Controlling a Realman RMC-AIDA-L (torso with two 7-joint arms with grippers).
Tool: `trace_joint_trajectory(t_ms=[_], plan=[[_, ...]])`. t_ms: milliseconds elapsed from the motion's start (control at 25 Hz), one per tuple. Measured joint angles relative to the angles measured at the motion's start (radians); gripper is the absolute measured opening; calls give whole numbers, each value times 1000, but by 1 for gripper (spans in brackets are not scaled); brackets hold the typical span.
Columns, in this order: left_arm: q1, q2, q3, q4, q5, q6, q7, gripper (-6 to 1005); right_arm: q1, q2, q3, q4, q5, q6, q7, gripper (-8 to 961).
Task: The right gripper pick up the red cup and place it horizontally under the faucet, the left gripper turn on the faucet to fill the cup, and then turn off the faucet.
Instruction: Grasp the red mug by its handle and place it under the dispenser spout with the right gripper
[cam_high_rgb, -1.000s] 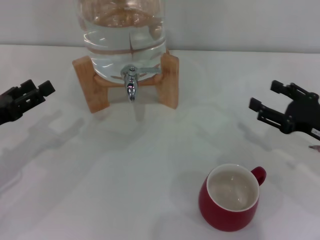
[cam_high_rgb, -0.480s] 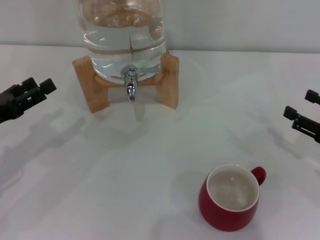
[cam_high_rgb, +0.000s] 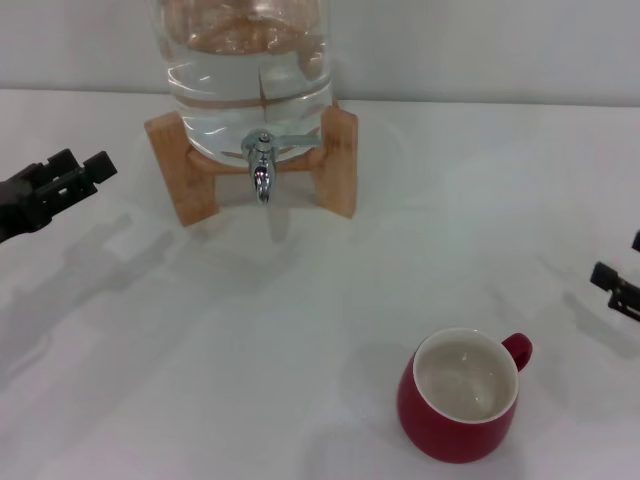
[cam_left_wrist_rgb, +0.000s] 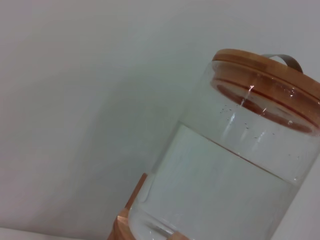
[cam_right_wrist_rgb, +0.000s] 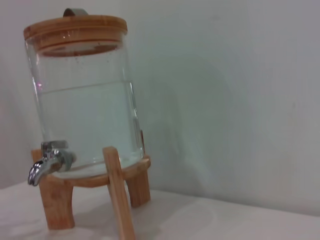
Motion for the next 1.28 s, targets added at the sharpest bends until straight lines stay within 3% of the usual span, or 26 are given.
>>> trace_joint_trajectory(t_ms=[560, 1000, 1280], plan=[[-20, 4, 2, 0, 6, 0, -3, 894, -43, 8, -8, -50, -115, 110, -49, 776], [-23, 4, 2, 1, 6, -7, -16, 894, -36, 69, -1, -106, -126, 93, -241, 775], [-23, 4, 3, 5, 7, -9, -19, 894, -35, 89, -6, -122, -125, 64, -282, 775]])
